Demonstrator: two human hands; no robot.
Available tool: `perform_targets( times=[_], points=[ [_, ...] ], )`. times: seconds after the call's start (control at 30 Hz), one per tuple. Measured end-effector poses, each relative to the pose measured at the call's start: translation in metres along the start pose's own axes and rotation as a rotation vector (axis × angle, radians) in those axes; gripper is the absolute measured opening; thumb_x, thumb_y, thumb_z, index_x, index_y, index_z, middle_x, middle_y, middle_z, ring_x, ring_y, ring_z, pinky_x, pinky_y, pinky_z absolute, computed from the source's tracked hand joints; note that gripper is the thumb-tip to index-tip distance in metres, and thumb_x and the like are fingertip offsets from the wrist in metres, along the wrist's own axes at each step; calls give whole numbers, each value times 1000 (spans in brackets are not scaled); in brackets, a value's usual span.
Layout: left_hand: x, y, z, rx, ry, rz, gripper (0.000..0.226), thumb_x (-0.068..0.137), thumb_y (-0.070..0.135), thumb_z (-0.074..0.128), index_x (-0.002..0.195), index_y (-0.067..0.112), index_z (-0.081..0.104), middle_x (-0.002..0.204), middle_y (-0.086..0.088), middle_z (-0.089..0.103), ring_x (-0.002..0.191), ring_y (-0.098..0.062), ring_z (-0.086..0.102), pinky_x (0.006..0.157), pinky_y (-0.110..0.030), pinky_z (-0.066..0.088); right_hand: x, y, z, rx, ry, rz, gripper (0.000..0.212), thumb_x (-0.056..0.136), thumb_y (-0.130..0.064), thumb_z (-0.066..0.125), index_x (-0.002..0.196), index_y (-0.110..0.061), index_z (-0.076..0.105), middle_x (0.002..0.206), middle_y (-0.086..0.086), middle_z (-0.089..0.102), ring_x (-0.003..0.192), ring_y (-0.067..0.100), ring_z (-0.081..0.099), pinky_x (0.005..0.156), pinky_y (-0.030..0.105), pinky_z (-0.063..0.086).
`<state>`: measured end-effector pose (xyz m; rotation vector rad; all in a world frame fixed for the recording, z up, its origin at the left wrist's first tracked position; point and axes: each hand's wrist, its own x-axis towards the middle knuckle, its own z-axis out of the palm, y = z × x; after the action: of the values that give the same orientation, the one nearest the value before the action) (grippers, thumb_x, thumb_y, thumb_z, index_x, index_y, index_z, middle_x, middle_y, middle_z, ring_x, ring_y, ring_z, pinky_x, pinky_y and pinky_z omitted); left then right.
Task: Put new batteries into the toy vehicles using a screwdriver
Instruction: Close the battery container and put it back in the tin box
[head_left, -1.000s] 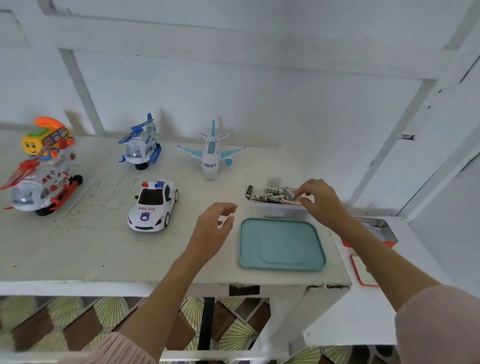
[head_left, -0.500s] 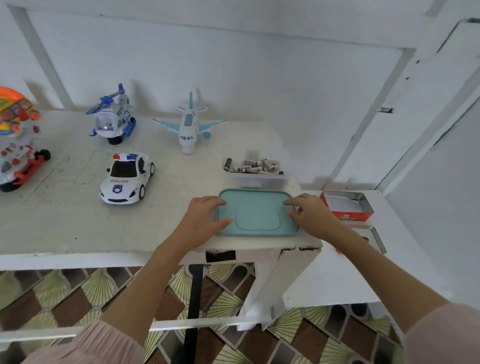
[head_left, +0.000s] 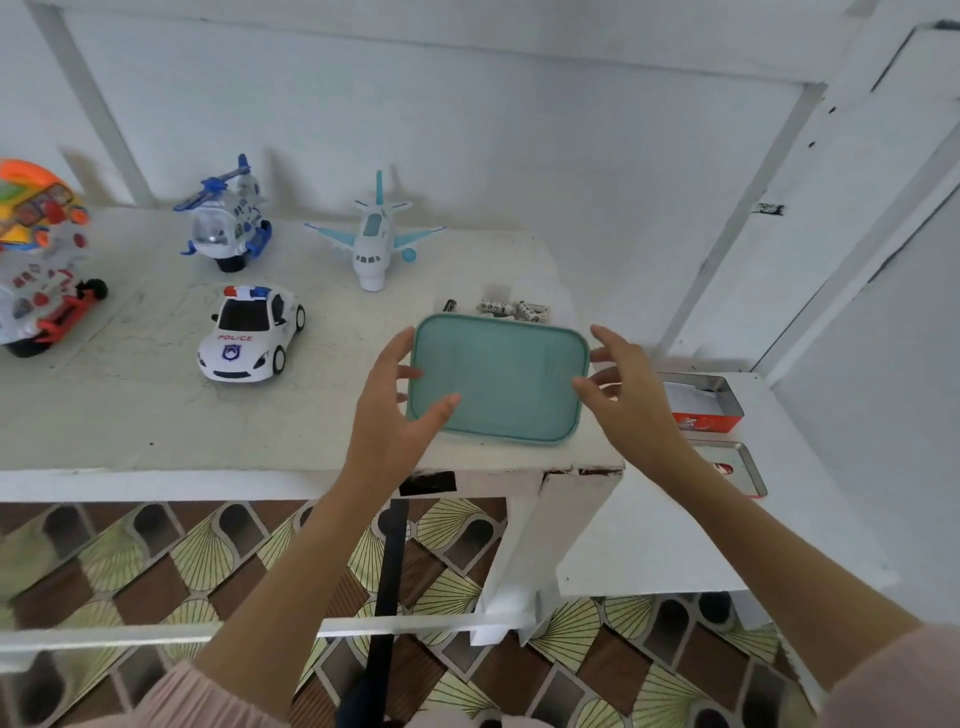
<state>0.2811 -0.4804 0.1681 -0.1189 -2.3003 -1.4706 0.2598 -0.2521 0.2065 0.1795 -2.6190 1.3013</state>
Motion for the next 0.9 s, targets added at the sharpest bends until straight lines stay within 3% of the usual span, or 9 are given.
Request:
perform_targets(
  times=[0.17, 0.27, 0.37, 0.47, 0.53, 0.6, 0.67, 0.8, 0.9],
  points=[
    [-6, 14, 4, -116, 81, 2, 71, 84, 16, 70, 144, 14, 32, 130, 3, 47, 108, 2, 53, 85, -8, 46, 0, -8, -10, 94, 45, 36, 40, 93, -18, 53, 132, -15, 46, 112, 2, 40, 83, 12, 55, 68, 8, 46],
    [-12, 17, 5, -160, 107, -15, 61, 86, 16, 67, 139, 14, 38, 124, -3, 51, 108, -8, 57, 89, -12, 48, -3, -8, -14, 106, 51, 25, 19, 93, -21, 52, 102, -10, 63, 104, 1, 43, 86, 20, 59, 75, 15, 47],
    [-20, 17, 9, -233, 133, -120, 53, 89, 16, 64, 136, 11, 41, 117, -5, 56, 105, -13, 60, 92, -19, 50, -9, -2, -14, 20, 50, 33, 22, 92, -23, 53, 81, -6, 62, 95, 2, 46, 76, 12, 54, 69, 8, 41],
    [-27, 13, 14, -238, 161, -208, 45, 89, 20, 64, 130, 9, 48, 110, -7, 60, 96, -8, 61, 87, -17, 52, -16, 11, -9, 18, 57, 104, 22, 87, -21, 61, 66, -14, 56, 90, 1, 49, 75, 18, 56, 63, 13, 37],
    [-30, 8, 16, -215, 165, -258, 42, 86, 18, 67, 125, 10, 52, 105, -6, 62, 91, -7, 61, 88, -23, 53, -20, 22, -4, 63, 47, 170, 18, 82, -18, 66, 67, -18, 56, 95, 7, 57, 78, 20, 60, 61, 17, 38],
    [-33, 2, 18, -214, 153, -320, 42, 84, 11, 69, 124, 10, 53, 103, -4, 62, 91, -10, 61, 89, -31, 54, -23, 29, -1, 98, 2, 217, 9, 79, -13, 68, 80, -18, 61, 102, 11, 61, 77, 16, 59, 54, 13, 39],
    [-36, -3, 19, -219, 118, -356, 43, 84, 6, 69, 125, 9, 53, 108, -5, 62, 95, -15, 61, 91, -34, 53, -26, 35, 1, 116, -46, 237, 17, 79, -9, 67, 94, -16, 64, 106, 11, 61, 79, 16, 59, 51, 8, 40],
    [-38, -5, 21, -195, 49, -362, 42, 85, 2, 66, 126, 4, 56, 119, -9, 62, 100, -17, 61, 91, -29, 51, -30, 40, 2, 131, -70, 248, 22, 79, -4, 67, 100, -11, 65, 107, 10, 62, 86, 18, 58, 63, 14, 45],
    [-38, -6, 21, -174, 25, -340, 44, 84, 0, 66, 127, 3, 56, 120, -10, 63, 103, -20, 62, 93, -35, 52, -30, 43, 1, 106, -57, 229, 23, 79, -4, 68, 100, -14, 63, 108, 9, 61, 89, 21, 60, 72, 25, 52]
  ],
)
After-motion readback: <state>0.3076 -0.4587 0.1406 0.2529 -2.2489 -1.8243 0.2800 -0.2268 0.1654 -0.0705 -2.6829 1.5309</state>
